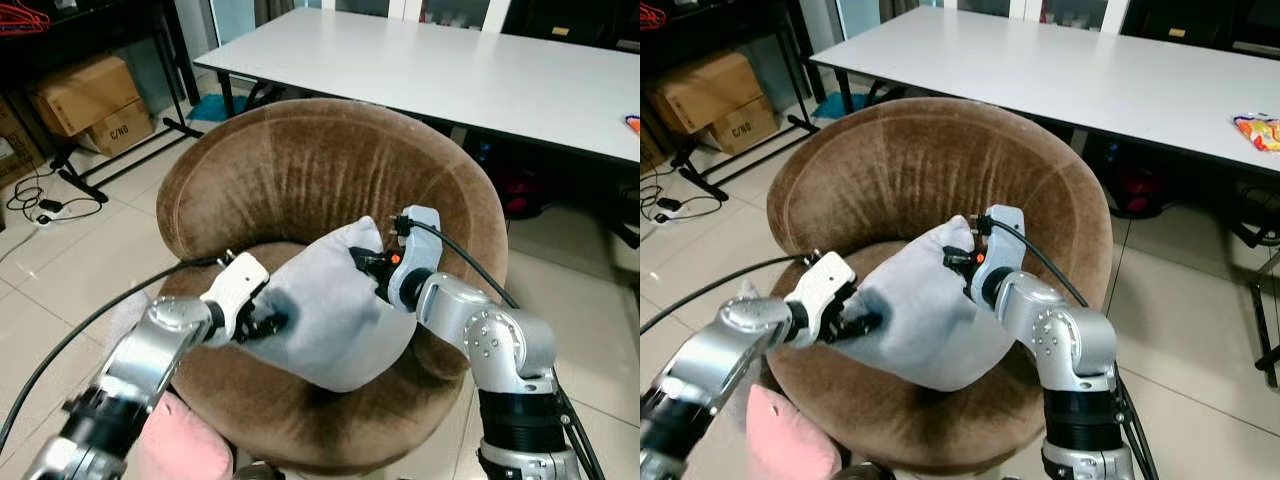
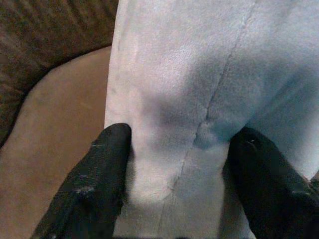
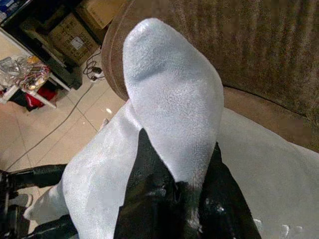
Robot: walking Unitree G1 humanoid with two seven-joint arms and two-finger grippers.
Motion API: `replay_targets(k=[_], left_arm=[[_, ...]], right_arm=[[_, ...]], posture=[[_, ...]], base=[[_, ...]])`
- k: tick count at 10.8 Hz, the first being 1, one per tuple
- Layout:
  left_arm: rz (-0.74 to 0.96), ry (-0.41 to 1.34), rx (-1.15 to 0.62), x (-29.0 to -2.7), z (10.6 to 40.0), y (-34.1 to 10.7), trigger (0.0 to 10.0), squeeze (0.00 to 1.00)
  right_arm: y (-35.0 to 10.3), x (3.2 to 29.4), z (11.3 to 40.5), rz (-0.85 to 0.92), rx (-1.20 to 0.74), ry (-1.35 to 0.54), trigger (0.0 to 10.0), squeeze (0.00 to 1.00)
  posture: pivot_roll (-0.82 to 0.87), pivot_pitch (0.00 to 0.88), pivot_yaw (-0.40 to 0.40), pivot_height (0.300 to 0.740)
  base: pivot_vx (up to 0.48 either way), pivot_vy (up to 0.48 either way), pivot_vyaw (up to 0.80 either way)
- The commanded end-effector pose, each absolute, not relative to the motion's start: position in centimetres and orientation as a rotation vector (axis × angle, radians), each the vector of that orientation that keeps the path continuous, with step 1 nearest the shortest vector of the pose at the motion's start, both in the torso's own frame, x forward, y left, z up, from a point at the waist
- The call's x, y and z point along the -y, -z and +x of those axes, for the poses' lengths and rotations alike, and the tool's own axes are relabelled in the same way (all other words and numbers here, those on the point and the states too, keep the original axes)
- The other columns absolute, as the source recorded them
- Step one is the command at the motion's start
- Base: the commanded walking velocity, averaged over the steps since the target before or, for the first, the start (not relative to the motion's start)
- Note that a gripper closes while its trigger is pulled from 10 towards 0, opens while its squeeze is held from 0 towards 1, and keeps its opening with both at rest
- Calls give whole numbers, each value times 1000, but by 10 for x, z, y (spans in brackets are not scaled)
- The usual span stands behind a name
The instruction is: Move the pillow to the sofa from floor
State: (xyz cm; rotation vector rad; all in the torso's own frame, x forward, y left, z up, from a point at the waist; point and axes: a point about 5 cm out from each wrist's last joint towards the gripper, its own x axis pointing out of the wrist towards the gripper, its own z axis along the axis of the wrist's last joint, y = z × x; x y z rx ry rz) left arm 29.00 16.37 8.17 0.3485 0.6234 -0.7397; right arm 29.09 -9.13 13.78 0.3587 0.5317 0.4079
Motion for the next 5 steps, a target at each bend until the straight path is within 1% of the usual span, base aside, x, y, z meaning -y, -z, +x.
replay_targets(k=[1, 5], left_arm=[[367, 743, -650, -166, 291, -73, 0, 0], [368, 769, -651, -162, 292, -63, 0, 0]], right_arm=[[-145, 92, 291, 349, -497, -412, 10000, 0], [-144, 92, 290, 346, -496, -413, 10000, 0]], posture=[[-38, 0, 45, 740], [-42, 0, 44, 740]], base=[[0, 0, 0], [0, 0, 0]])
